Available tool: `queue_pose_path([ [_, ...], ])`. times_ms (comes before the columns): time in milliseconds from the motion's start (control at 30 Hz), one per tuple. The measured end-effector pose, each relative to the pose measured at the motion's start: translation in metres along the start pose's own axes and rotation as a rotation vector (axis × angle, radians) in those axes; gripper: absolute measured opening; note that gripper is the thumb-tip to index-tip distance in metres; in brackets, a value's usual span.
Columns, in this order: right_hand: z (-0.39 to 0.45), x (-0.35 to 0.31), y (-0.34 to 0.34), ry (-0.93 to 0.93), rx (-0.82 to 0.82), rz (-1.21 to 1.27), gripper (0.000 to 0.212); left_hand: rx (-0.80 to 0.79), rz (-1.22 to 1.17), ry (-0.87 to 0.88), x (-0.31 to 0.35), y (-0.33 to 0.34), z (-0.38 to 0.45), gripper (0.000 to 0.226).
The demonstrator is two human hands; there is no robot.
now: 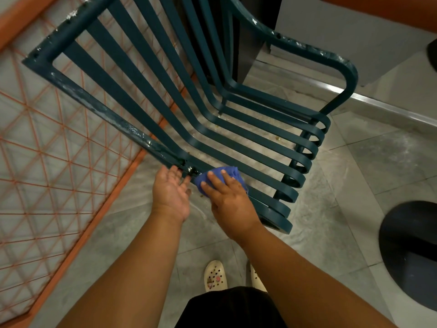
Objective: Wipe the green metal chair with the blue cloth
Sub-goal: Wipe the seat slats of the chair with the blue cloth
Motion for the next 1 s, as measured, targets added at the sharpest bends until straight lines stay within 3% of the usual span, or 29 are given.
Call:
queue_pose_path([
  [100, -0.014, 0.01, -0.002, -0.031, 0.014, -0.003, 0.051, 0.012, 0.003, -0.006, 0.0, -0.002, -0.001, 0.062],
  [267, 0.013, 0.012, -0.01, 0.212, 0.008, 0.112, 0.051, 0.023, 0.028, -0.01, 0.001, 0.0, -0.003, 0.06],
  [367, 0.018, -0.01, 0.008, 0.008, -0.055, -0.021, 0.065, 0.036, 0.017, 0.0, 0.001, 0.004, -0.004, 0.059],
  [500, -0.001, 0.005, 0.005, -0.071, -0.041, -0.038, 0.055, 0.037, 0.043, -0.018, -0.002, 0.001, -0.005, 0.059],
  [667, 0.006, 0.013, -0.01, 0.196, 0.126, 0.127, 0.043, 0.074, 0.117, -0.054, -0.003, 0.0, -0.011, 0.055],
  [767, 0.007, -0.007, -0.006, 0.121, 0.059, 0.167, 0.054, 0.034, 0.161, -0.187, -0.013, 0.005, -0.017, 0.046],
  [867, -0.005, 0.001, -0.016, 0.105, -0.06, 0.528, 0.064, -0.045, 0.236, -0.285, -0.025, 0.01, -0.017, 0.041],
  [933, -0.016, 0.018, -0.029, 0.148, 0.041, 0.66, 0.06, -0.017, 0.293, -0.281, -0.028, 0.011, -0.01, 0.031],
  [1000, -0.026, 0.04, -0.032, 0.255, 0.144, 0.536, 0.051, 0.066, 0.333, -0.266, -0.032, 0.008, -0.004, 0.026],
])
Point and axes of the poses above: each hand's wrist, its own z-axis towards the middle knuckle, its own y-axis out of the palm, x = y × z, the point moved 6 cm from there along z, towards the middle knuckle, and after that the axes turned 13 degrees about -x, right-handed, at the moved point
